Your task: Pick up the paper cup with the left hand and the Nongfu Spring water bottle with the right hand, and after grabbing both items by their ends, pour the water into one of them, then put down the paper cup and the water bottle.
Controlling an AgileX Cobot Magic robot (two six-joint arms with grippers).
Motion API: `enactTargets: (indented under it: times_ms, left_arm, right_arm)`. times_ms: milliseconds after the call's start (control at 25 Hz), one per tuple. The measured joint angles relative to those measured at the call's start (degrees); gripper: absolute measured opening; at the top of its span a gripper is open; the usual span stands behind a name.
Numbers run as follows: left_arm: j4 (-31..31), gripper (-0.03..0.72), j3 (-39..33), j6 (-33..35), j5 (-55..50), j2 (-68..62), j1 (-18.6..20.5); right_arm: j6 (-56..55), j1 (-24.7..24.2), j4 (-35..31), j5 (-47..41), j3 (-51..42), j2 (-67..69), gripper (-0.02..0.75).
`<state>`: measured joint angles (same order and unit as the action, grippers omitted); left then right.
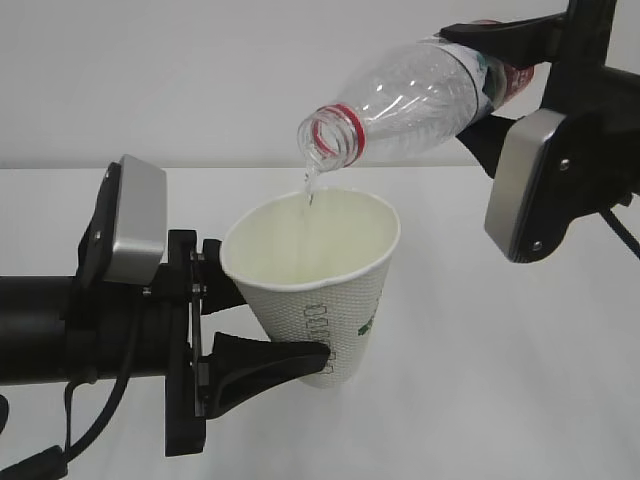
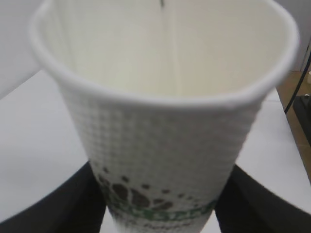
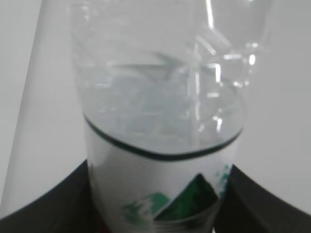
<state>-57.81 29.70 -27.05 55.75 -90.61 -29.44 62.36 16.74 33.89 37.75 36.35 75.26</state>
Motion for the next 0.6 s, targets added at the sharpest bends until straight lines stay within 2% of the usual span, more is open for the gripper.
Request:
enactTargets:
  times_ms: [600]
  left_arm:
    - [0.0,0.465,0.0,0.0,0.0,0.0,0.0]
  right_arm:
    - [0.2,0.0,0.0,0.1,0.0,0.0,0.451]
